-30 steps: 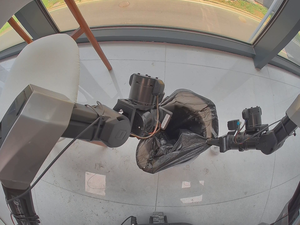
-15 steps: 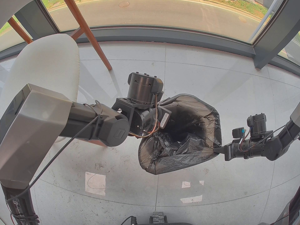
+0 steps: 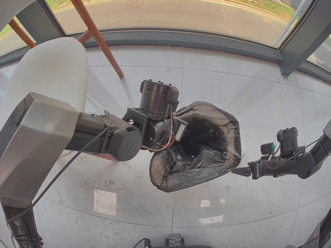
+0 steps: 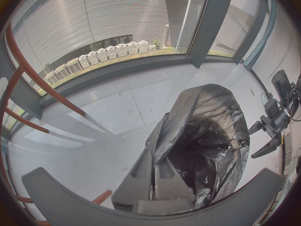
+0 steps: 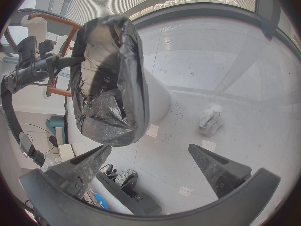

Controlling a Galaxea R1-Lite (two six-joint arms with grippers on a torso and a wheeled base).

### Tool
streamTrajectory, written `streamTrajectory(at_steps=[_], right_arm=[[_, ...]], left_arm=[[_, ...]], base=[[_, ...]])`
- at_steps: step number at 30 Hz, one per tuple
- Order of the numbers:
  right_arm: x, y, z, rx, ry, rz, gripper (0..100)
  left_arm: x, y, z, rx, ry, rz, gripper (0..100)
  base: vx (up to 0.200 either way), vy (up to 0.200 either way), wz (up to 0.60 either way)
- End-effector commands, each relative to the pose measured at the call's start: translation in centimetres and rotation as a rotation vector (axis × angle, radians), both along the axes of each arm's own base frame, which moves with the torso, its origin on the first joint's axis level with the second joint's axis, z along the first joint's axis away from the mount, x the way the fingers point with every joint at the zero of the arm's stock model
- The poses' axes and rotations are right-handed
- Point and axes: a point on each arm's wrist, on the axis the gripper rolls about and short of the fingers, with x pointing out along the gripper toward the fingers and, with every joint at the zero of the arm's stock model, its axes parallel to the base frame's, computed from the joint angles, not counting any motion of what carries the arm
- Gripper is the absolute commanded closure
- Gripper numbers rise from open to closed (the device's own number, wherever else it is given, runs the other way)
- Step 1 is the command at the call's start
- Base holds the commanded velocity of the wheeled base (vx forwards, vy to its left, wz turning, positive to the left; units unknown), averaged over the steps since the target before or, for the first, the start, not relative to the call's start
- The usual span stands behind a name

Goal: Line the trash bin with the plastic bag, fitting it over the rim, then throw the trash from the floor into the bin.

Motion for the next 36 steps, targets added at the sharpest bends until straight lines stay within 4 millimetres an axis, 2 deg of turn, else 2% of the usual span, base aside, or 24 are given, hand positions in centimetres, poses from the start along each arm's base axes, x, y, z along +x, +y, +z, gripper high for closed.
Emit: streamTrajectory(at_steps=[1,4,8,11,15,16,20,23,25,27,28,29,32,36], right_arm=[[-0.8,-0.2,2.5,0.019,-0.075,-0.005,0],[-1.6,-0.3,4.0,0.029,-0.122,-0.006,0],[-2.9,-0.4,5.8,0.037,-0.182,-0.001,0],[-3.9,-0.5,6.4,0.041,-0.201,0.0,0],[-4.5,-0.6,6.5,0.043,-0.202,-0.001,0],[-4.5,-0.6,6.5,0.044,-0.2,-0.002,0],[-4.5,-0.1,6.0,0.049,-0.172,0.01,0],[-4.0,0.8,5.7,0.13,-0.085,-0.043,0],[-3.5,2.5,6.1,0.215,-0.011,-0.076,0],[-3.5,2.9,6.2,0.227,0.007,-0.083,0],[-3.7,4.0,6.3,0.251,0.069,-0.109,0],[-4.0,4.6,6.2,0.253,0.108,-0.113,0],[-4.8,6.0,5.6,0.235,0.207,-0.111,0],[-3.8,6.7,4.3,0.194,0.256,-0.145,0]], left_arm=[[0.9,1.0,-0.1,0.004,-0.003,0.026,100],[1.8,1.8,0.3,-0.004,-0.015,0.05,100],[2.1,2.0,0.4,-0.01,-0.021,0.055,100],[2.6,1.5,-0.2,-0.007,-0.018,0.054,100],[3.0,1.3,0.0,-0.016,-0.03,0.054,100],[3.0,1.3,0.0,-0.017,-0.031,0.054,0],[3.7,1.4,-0.5,-0.013,-0.032,0.068,0],[4.3,2.2,-0.6,-0.008,-0.032,0.088,0],[4.2,2.2,-0.4,-0.013,-0.035,0.09,0],[4.2,2.3,-0.4,-0.013,-0.035,0.09,0],[4.2,2.3,-0.2,-0.024,-0.035,0.097,0],[4.0,2.3,-0.2,-0.025,-0.032,0.097,0],[2.5,2.9,1.7,-0.046,-0.049,0.091,0],[0.6,3.2,2.6,-0.048,-0.039,0.076,0]], base=[[0.0,0.0,0.0],[0.0,0.0,0.0],[0.0,0.0,0.0],[0.0,0.0,0.0],[0.0,0.0,0.0],[0.0,0.0,0.0],[0.0,0.0,0.0],[0.0,0.0,0.0],[0.0,0.0,0.0],[0.0,0.0,0.0],[0.0,0.0,0.0],[0.0,0.0,0.0],[0.0,0.0,0.0],[0.0,0.0,0.0]])
